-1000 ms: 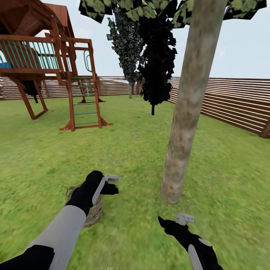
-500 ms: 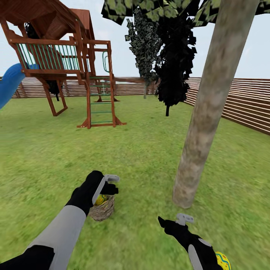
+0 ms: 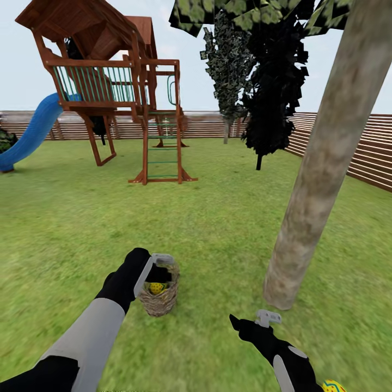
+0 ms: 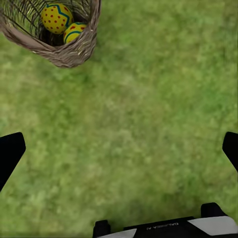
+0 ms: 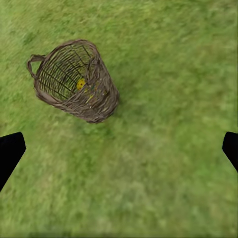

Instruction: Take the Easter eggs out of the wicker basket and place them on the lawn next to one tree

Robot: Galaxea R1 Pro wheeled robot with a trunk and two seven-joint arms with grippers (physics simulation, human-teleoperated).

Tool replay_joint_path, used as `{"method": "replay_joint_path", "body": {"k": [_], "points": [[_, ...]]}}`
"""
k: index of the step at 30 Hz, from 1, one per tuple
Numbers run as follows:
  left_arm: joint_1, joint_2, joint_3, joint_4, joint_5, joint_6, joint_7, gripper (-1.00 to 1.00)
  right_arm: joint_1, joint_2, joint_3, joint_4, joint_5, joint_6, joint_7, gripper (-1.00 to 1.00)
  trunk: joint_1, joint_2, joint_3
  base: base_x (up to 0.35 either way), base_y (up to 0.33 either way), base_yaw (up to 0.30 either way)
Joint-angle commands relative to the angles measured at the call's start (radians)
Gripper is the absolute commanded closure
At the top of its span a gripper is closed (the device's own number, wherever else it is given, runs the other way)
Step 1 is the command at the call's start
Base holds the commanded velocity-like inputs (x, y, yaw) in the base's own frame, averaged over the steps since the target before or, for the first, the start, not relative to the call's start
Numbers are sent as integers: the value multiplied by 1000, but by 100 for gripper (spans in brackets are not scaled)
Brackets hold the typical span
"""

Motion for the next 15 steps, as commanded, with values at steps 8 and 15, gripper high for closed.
{"method": "replay_joint_path", "body": {"k": [8, 15], "points": [[-1, 1, -1, -1, -1, 4, 0, -100, -1, 1, -3, 0, -3, 7, 5, -100, 1, -2, -2, 0, 0, 23], [-1, 1, -1, -1, -1, 4, 0, -100, -1, 2, -3, 0, -3, 7, 5, -100, 1, -2, -2, 0, 0, 1]]}}
